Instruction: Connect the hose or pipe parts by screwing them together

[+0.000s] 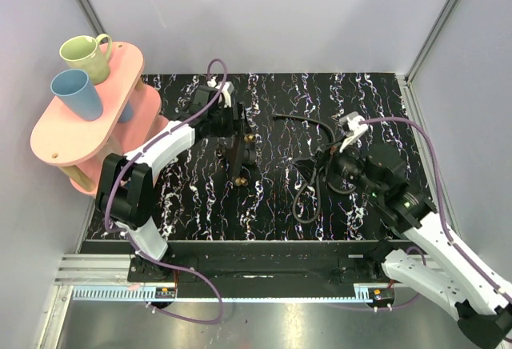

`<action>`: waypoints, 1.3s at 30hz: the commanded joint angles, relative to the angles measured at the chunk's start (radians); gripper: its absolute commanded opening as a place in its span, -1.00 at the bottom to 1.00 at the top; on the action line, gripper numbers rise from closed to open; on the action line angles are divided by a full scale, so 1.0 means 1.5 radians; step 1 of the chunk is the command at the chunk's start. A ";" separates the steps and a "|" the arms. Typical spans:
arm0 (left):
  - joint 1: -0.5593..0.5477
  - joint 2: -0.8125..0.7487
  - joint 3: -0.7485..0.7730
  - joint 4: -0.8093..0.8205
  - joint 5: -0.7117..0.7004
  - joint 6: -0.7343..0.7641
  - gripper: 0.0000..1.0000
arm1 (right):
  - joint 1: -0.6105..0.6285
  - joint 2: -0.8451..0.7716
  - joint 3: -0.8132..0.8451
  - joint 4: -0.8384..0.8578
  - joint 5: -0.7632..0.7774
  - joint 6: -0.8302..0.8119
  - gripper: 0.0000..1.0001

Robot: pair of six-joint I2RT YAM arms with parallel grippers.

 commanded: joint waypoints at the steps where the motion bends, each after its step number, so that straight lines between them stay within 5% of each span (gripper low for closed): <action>1: -0.009 -0.070 -0.020 0.007 0.057 -0.021 0.71 | 0.004 0.056 -0.002 0.054 -0.005 0.036 1.00; 10: 0.002 -0.178 0.007 -0.109 -0.088 -0.014 0.85 | 0.004 0.226 -0.026 0.254 0.022 0.136 0.99; 17: 0.013 -0.340 -0.092 -0.148 -0.150 -0.006 0.88 | 0.003 0.387 0.013 0.377 0.046 0.196 0.91; 27: 0.015 -0.487 -0.214 -0.202 -0.208 -0.008 0.90 | 0.003 0.659 0.201 0.357 0.052 0.206 0.81; 39: 0.015 -0.570 -0.269 -0.190 -0.231 -0.008 0.90 | 0.020 0.807 0.350 0.248 0.035 0.194 0.62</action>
